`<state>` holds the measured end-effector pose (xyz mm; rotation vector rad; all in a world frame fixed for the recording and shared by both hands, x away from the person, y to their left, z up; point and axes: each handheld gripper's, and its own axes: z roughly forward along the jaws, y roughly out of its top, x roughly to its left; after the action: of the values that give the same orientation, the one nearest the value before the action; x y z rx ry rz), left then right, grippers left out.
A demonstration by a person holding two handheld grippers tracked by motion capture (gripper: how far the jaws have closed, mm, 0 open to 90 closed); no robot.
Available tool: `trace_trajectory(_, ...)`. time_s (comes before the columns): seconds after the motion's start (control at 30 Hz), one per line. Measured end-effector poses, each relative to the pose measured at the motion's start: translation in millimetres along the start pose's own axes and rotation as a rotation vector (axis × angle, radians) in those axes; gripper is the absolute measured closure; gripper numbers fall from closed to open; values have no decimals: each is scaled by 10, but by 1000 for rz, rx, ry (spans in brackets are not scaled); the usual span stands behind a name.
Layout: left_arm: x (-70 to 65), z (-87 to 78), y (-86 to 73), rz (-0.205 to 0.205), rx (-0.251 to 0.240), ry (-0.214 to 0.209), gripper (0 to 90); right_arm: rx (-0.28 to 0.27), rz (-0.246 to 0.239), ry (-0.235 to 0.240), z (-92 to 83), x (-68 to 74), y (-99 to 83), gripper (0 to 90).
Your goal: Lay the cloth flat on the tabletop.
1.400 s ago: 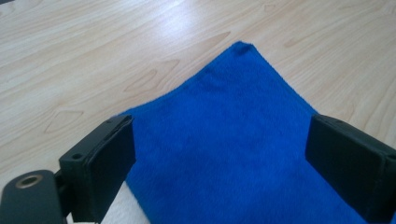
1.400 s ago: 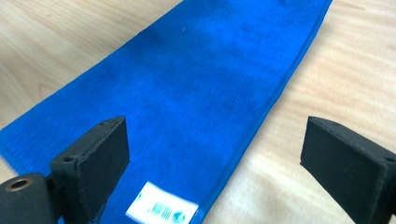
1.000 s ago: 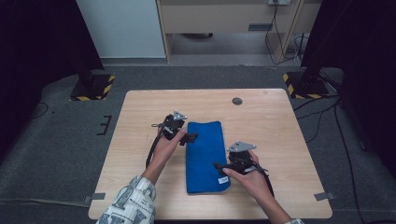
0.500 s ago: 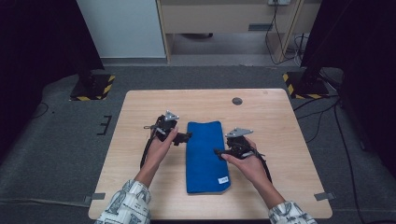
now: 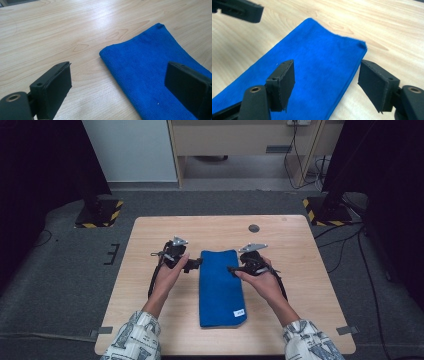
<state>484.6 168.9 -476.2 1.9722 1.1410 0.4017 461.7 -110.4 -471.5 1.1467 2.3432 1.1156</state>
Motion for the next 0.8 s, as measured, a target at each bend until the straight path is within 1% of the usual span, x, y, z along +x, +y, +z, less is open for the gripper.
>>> trace_trajectory(0.07,5,22,8,8,9,0,65,-1,-2,-3,27,-15,49,304)
trace_trajectory(0.13,12,47,12,8,-2,-5,67,1,-4,-8,50,-27,88,309)
trace_trajectory(0.2,14,79,42,13,22,-4,67,-7,-9,1,70,-54,145,313)
trace_trajectory(0.27,17,97,68,12,21,-15,77,-13,-17,0,91,-79,196,331)
trace_trajectory(0.37,18,134,100,11,21,-17,87,-8,-12,-11,132,-123,263,365)
trace_trajectory(0.4,21,146,102,8,14,-20,97,-9,-15,-10,148,-138,283,377)
trace_trajectory(0.5,35,188,106,5,34,-17,115,2,-20,-12,208,-184,334,410)
trace_trajectory(0.63,64,232,95,4,42,-12,153,9,-16,-22,294,-232,371,426)
trace_trajectory(0.73,97,258,77,-10,53,-11,165,13,3,-25,348,-251,368,425)
trace_trajectory(0.8,115,273,64,-14,59,-11,192,20,0,-25,379,-256,357,426)
